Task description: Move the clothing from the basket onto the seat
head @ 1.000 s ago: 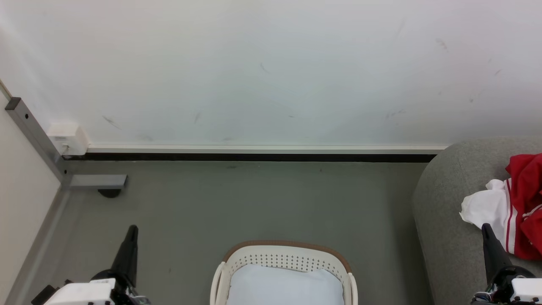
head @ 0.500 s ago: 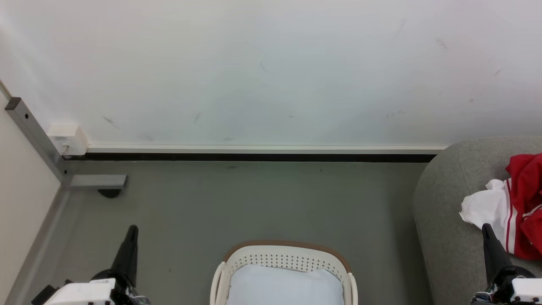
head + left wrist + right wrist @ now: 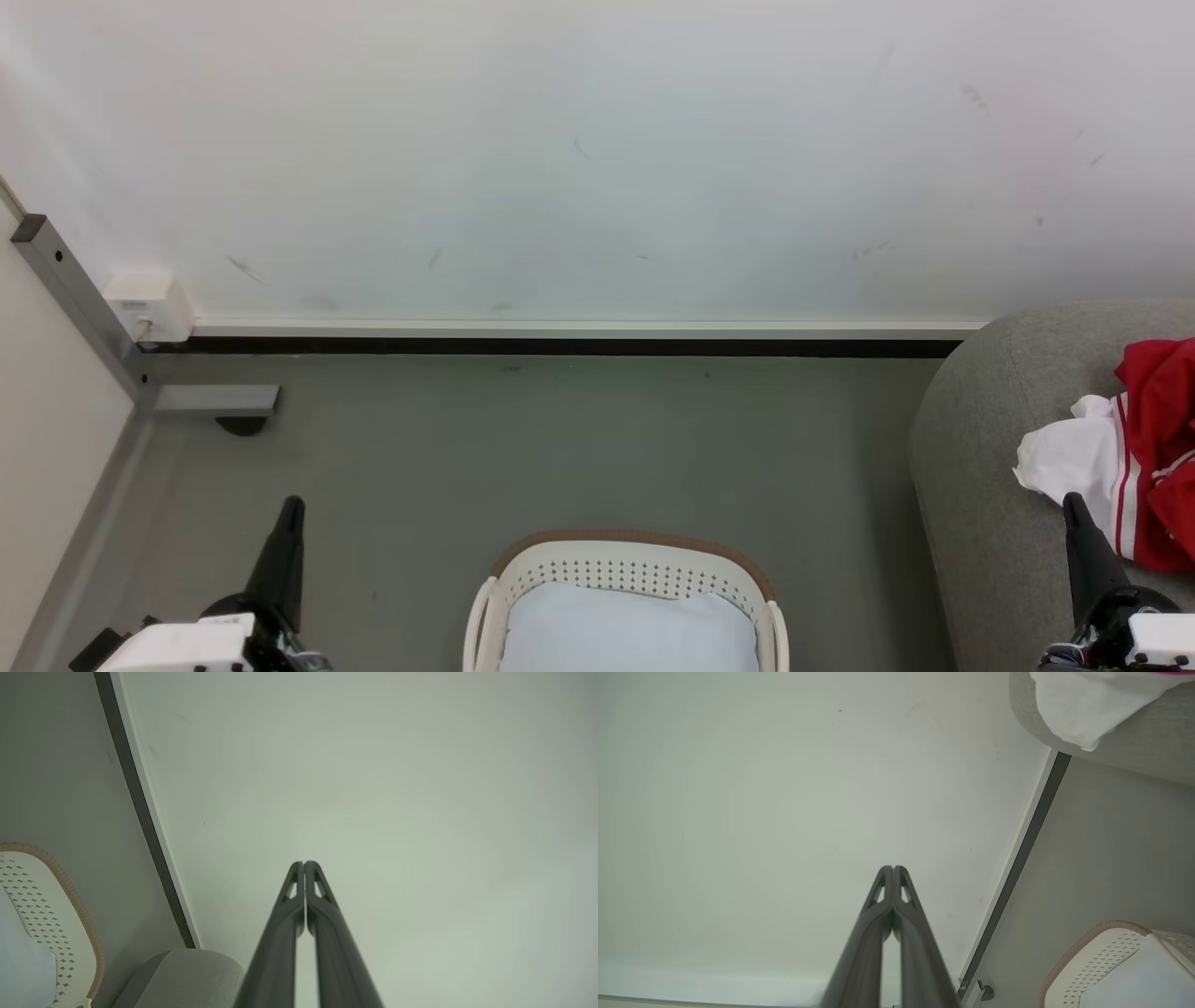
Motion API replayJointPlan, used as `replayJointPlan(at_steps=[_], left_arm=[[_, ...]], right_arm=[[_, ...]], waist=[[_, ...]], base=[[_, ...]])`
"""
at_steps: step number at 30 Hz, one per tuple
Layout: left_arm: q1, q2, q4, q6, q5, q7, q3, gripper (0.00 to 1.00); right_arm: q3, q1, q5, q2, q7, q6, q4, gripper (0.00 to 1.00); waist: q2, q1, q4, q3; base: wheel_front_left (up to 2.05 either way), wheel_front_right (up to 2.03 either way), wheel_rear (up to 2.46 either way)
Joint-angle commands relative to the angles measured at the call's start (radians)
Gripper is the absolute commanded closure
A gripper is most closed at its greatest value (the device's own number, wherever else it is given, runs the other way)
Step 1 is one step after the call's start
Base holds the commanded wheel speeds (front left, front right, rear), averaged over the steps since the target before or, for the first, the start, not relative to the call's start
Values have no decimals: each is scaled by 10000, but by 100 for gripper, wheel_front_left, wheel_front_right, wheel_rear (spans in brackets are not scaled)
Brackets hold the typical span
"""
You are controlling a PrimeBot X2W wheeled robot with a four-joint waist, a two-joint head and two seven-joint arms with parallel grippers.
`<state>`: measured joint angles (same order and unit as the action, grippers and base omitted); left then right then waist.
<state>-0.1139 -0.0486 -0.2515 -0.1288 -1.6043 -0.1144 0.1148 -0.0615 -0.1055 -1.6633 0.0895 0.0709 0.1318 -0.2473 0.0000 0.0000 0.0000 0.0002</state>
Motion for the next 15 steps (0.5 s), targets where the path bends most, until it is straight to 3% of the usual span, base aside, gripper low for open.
replayJointPlan(at_steps=[1,15], left_arm=[[-68,-18,-10,-35,-131,-50,26,100],[-68,-18,-11,-36,-132,-50,26,100]], right_arm=[[-30,-127,114,3,51,-21,-17,100],[-56,-129,122,-20,68,-21,-19,100]], waist=[[0,0,0,0],[0,0,0,0]], base=[[0,0,0],[0,0,0]])
